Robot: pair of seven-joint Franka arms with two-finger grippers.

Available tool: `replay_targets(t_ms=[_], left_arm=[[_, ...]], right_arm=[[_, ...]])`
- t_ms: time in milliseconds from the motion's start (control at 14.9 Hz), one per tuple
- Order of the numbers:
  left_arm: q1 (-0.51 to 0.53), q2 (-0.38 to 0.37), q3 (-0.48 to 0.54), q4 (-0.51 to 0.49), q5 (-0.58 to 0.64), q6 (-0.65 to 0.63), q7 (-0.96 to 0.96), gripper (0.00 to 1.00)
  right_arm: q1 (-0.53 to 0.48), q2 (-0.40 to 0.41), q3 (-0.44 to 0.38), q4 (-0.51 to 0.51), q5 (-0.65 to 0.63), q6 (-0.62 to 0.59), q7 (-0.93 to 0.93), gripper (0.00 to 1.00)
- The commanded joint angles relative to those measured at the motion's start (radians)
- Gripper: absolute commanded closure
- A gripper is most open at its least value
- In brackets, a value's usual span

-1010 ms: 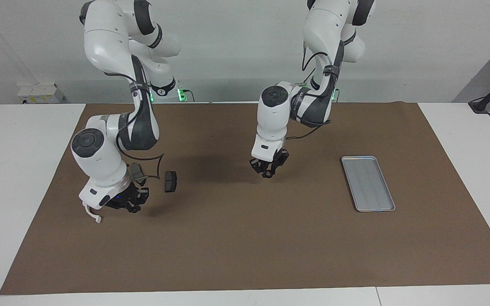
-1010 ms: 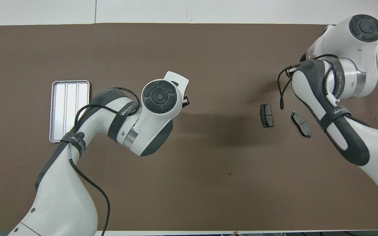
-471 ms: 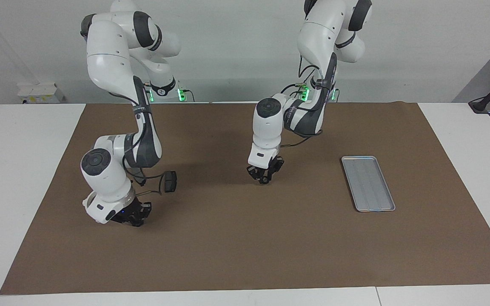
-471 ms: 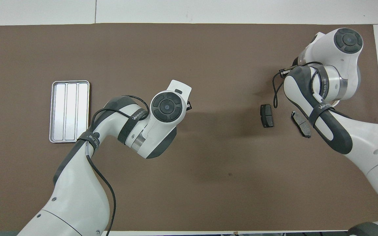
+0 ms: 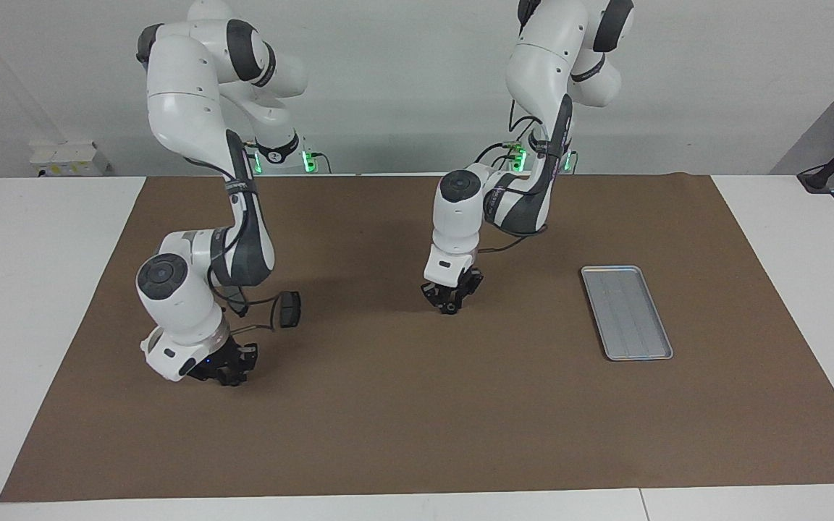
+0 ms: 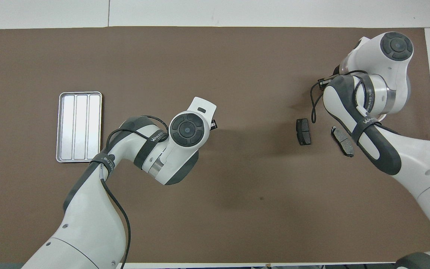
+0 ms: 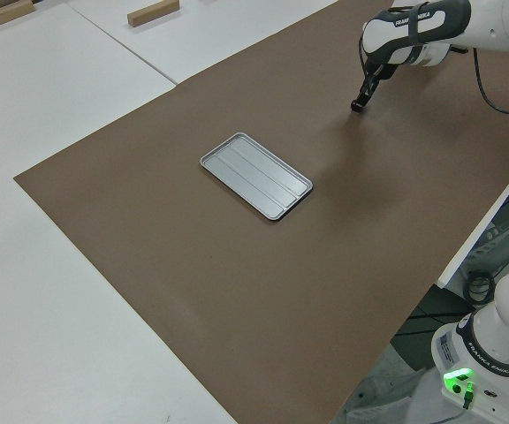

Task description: Place bearing gear from tray to pile

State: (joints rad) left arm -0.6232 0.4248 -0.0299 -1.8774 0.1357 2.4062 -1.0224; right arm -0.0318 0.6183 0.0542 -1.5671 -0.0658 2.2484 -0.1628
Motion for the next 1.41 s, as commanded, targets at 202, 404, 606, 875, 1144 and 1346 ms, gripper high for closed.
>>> replay_targets(t_ms=[202,404,606,875,1144,1346], left_arm=[[-0.010,-0.027,0.018,0.050,0.028,-0.082,-0.007,0.00],[0.037,-0.147,0.024,0.086,0.028,-0.159,0.050,0.00],[0.152,-0.274,0.027,0.171,0.019,-0.362,0.225,0.00],[0.394,-0.300,0.027,0.404,-0.057,-0.677,0.652,0.00],[0.565,-0.359,0.027,0.435,-0.114,-0.763,0.908,0.00],[0.583,-0.414,0.027,0.385,-0.125,-0.785,0.972,0.00]], right_arm=[[0.009,-0.132,0.013,0.001,-0.009,-0.176,0.006,0.00],[0.093,-0.215,0.015,0.001,-0.003,-0.306,0.214,0.00],[0.249,-0.246,0.016,0.018,0.011,-0.377,0.628,0.00],[0.412,-0.242,0.018,0.021,0.038,-0.356,0.986,0.00],[0.529,-0.201,0.016,0.027,0.044,-0.267,1.179,0.00],[0.611,-0.065,0.012,0.109,0.020,-0.240,1.302,0.00]])
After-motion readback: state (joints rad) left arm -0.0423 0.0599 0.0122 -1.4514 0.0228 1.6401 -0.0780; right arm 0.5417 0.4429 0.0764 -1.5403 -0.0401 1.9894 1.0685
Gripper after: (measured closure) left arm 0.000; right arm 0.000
